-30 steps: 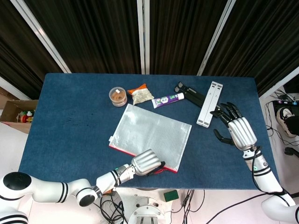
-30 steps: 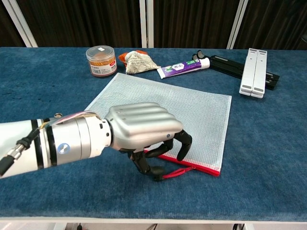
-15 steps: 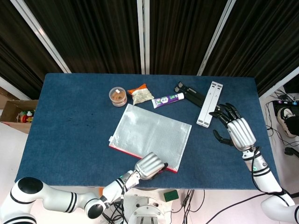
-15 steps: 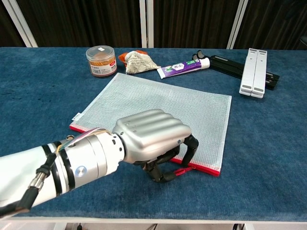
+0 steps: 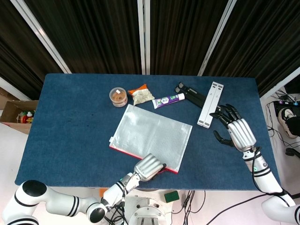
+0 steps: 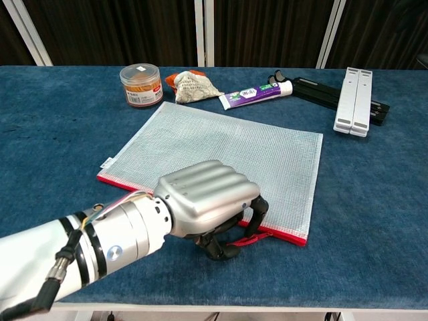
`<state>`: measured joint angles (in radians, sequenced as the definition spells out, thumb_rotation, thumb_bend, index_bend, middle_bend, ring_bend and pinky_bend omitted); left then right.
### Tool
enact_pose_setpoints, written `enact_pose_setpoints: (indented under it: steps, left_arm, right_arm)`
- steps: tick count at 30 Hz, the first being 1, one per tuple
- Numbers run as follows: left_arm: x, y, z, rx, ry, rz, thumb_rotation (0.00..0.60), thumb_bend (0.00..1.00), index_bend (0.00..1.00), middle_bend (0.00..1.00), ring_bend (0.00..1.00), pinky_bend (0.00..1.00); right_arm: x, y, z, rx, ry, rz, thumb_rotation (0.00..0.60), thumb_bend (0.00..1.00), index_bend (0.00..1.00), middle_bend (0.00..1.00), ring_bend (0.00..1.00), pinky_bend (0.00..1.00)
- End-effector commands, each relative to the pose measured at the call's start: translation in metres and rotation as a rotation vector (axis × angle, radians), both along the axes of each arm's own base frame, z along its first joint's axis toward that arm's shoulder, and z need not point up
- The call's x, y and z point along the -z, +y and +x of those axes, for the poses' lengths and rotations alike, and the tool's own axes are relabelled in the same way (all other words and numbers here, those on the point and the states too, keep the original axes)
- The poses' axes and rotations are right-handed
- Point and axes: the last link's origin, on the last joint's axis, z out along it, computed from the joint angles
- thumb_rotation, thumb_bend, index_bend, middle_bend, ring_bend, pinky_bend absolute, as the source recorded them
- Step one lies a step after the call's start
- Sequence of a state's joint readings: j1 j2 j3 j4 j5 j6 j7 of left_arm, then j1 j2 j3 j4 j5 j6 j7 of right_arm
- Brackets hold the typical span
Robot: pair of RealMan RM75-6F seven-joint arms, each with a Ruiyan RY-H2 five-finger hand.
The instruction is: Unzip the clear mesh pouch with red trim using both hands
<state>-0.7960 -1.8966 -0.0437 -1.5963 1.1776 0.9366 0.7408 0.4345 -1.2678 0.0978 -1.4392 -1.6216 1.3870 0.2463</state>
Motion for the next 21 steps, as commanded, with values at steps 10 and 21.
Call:
enact_pose_setpoints:
  steps: [10,21]
  left_arm:
    - [0.0016,-0.0028,-0.0048,-0.003,0.033,0.009,0.6,0.29,0.51,0.83,0.84,1.0]
    - [0.002,-0.0019,-0.0095,-0.003,0.049,0.016,0.6,0.34,0.51,0.83,0.84,1.0]
  right_arm:
    - [0.0016,0.0001,-0.0018,0.004,-0.002,0.007,0.6,0.38,0.27,0.34,0.09,0.12]
    - [0.0027,0.0005,-0.0021,0.006,-0.002,0.012,0.6,0.38,0.27,0.34,0.09,0.12]
